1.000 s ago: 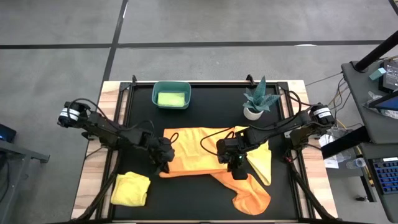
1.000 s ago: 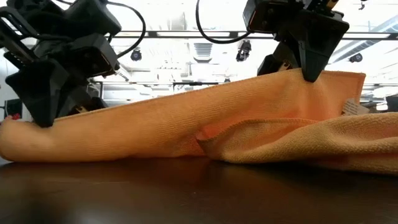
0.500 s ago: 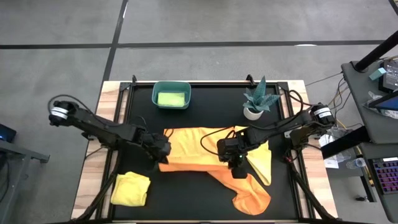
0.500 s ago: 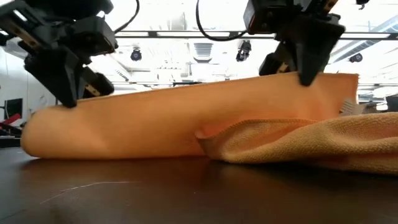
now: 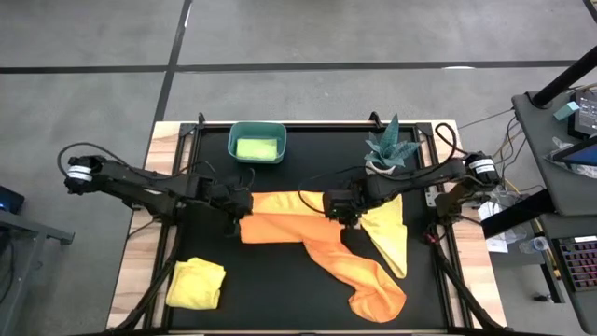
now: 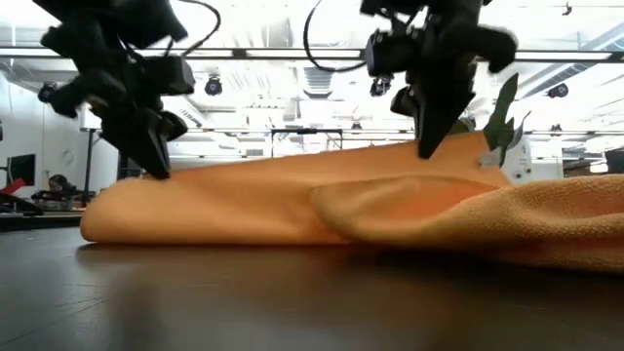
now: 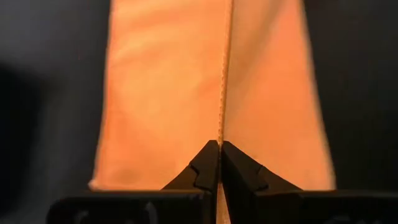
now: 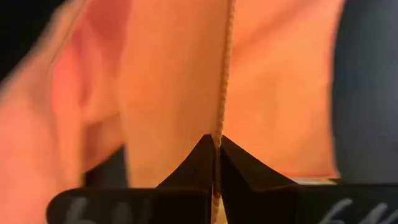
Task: Fold microfiber towels
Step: Fold the top orange microfiber cloth
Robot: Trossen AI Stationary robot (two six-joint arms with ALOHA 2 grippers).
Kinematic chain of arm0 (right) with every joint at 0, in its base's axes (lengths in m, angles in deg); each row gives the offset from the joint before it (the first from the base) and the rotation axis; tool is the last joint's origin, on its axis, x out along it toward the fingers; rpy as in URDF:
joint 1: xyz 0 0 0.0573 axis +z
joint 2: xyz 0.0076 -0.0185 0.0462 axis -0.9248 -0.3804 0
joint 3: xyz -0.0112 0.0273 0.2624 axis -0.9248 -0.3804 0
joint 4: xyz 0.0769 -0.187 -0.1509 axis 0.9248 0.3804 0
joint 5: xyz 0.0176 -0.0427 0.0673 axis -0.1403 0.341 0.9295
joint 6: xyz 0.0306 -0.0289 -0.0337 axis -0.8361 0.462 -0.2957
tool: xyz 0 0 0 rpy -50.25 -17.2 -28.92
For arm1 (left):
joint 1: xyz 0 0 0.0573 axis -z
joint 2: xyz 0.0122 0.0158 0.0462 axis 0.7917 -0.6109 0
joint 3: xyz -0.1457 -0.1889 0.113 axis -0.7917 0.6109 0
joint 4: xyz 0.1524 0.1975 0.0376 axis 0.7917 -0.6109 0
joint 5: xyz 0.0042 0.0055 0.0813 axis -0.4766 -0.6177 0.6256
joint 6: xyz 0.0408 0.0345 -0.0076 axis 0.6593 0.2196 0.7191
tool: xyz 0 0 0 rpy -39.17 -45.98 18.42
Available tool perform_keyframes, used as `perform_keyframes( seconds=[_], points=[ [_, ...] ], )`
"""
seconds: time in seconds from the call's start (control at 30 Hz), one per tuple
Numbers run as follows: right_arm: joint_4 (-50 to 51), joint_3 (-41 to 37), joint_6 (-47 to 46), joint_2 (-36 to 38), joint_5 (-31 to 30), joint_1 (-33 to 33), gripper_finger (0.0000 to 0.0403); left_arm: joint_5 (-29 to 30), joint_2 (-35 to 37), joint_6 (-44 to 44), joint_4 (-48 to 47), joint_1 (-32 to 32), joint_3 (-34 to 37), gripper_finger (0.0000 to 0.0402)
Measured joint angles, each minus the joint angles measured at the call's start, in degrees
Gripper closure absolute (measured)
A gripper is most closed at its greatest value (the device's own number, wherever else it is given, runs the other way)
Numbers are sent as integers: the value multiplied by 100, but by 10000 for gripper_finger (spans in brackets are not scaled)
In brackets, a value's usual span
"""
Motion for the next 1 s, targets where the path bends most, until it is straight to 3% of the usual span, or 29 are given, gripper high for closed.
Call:
perform_keyframes(
  seconds=[0.5, 1.0],
  points=[
    [61, -22, 553, -391, -797, -610, 394, 376, -977, 635, 824, -918, 4, 402],
    [-188, -85, 722, -392, -1256, -727, 394, 681, -1230, 777, 924, -1122, 7, 402]
  ],
)
